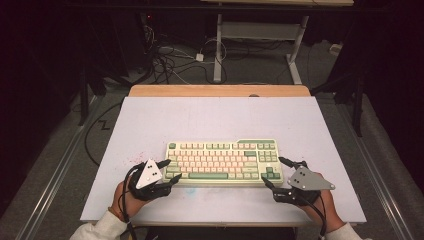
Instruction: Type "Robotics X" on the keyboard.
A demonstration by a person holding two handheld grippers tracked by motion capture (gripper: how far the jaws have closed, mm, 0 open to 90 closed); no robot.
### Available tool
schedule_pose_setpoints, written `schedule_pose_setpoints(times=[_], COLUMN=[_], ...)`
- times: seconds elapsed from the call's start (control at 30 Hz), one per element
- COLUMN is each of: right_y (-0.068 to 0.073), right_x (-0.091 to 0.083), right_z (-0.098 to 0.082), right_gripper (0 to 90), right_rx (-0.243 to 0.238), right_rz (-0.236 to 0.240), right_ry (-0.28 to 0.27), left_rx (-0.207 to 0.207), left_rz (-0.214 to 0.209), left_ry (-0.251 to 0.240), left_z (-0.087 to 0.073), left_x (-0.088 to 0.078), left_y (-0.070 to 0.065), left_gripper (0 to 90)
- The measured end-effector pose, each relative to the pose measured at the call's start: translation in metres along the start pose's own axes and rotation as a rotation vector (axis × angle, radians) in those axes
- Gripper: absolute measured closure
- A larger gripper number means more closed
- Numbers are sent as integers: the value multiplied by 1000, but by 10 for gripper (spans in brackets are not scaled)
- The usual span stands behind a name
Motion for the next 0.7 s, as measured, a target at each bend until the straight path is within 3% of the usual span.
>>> schedule_pose_setpoints(times=[0.17, 0.33, 0.7], right_y=[1, 1, 4], right_x=[-1, 0, 5], right_z=[-3, -3, -3], right_gripper=[229, 229, 230], right_rx=[1, -5, -19], right_rz=[4, 7, 17], right_ry=[5, 14, 31], left_rx=[4, -8, -4], left_rz=[-18, -45, -74], left_ry=[19, 59, 116], left_z=[2, 4, 22], left_x=[0, 3, 17], left_y=[0, 2, 8], left_gripper=[718, 874, 877])
Point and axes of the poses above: each handheld gripper's, and its own axes: x roughly forward along the jaws, z roughly out of its top, y roughly to its left, the point moved 1 cm from there along x, roughly forward along the jaws, and after that the axes turned 8 degrees about y, right-handed, at the moved point
